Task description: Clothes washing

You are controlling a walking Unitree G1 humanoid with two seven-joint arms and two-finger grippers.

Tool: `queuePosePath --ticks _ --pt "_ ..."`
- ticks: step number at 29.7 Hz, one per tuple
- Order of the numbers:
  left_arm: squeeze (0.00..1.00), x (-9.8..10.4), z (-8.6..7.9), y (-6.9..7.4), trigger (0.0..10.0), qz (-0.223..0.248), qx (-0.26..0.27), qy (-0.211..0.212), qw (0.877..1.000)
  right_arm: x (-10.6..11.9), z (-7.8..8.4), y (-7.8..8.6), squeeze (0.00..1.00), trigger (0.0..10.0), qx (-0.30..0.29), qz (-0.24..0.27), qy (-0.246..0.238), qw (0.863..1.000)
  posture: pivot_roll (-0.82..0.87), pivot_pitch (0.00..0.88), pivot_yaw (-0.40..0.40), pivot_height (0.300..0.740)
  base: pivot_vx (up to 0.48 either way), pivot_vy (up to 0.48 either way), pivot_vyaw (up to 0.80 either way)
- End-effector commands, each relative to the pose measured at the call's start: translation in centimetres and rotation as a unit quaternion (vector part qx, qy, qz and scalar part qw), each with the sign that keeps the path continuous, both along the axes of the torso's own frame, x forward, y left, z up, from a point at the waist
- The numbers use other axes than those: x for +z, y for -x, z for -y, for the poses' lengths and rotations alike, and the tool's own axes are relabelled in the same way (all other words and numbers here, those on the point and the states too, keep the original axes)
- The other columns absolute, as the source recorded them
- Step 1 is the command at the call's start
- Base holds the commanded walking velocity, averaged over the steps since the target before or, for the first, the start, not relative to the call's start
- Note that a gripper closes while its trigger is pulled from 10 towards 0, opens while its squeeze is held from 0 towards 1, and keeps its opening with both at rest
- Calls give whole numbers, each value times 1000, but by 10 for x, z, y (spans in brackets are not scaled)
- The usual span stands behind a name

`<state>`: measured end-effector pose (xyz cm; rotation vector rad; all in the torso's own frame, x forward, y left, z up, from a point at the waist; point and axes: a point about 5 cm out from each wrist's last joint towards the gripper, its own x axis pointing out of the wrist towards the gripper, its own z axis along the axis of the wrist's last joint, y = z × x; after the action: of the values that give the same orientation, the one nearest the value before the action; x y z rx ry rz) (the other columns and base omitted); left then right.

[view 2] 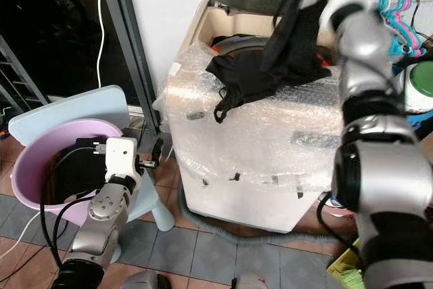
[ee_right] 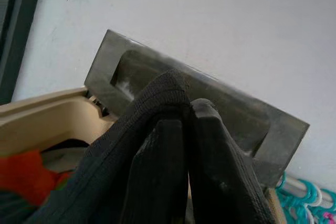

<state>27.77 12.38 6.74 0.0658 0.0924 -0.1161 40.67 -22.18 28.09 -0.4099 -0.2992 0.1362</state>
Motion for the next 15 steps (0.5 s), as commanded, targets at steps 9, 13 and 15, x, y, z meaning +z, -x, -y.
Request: queuePosePath --ticks 9,13,15 --pt "0 1 -2 2 10000 6 -10 -2 1000 -65 -11 19 0 10000 82 -80 -26 993 -61 0 31 740 232 0 0" --pt "0 1 -4 4 10000 6 -11 -5 1000 -86 -9 27 39 10000 84 -117 -25 989 -61 0 33 740 312 0 0" --pt "0 1 -5 3 10000 4 -9 -3 1000 -93 -10 32 953 10000 90 -124 -14 988 -63 0 37 740 308 0 0"
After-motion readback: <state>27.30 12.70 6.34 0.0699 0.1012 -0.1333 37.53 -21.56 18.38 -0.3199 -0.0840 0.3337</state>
